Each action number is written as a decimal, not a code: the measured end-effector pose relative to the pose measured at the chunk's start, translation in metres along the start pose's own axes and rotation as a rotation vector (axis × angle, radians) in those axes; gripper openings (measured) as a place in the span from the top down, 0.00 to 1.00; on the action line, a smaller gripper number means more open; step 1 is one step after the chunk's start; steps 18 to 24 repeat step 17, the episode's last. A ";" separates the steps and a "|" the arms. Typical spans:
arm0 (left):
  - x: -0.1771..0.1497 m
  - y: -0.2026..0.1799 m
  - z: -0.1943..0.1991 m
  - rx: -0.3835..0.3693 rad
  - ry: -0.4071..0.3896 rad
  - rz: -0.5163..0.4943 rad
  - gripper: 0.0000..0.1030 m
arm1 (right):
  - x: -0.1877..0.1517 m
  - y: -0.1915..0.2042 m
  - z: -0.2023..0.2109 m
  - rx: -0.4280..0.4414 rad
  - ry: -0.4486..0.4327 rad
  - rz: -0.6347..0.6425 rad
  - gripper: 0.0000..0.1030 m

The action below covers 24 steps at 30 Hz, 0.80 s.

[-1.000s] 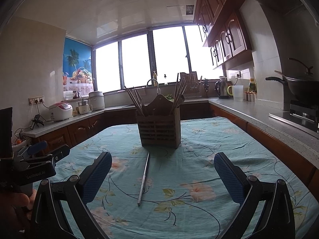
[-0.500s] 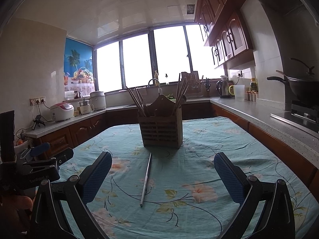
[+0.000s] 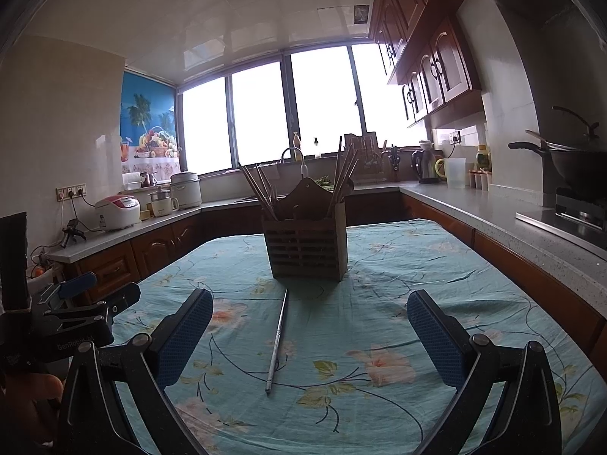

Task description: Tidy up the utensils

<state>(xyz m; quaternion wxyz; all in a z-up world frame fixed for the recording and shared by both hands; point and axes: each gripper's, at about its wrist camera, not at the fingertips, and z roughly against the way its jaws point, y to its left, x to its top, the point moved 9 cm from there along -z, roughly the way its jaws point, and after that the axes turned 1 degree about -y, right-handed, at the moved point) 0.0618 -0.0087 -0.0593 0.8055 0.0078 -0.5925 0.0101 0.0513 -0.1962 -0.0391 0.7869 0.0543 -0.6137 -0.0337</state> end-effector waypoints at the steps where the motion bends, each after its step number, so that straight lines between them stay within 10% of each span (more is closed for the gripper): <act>1: 0.000 0.000 0.000 -0.001 0.002 0.001 0.01 | 0.000 0.000 0.000 0.000 0.001 0.000 0.00; 24: 0.010 -0.007 -0.008 -0.027 0.030 0.024 0.01 | -0.005 -0.010 -0.021 -0.008 0.079 -0.018 0.00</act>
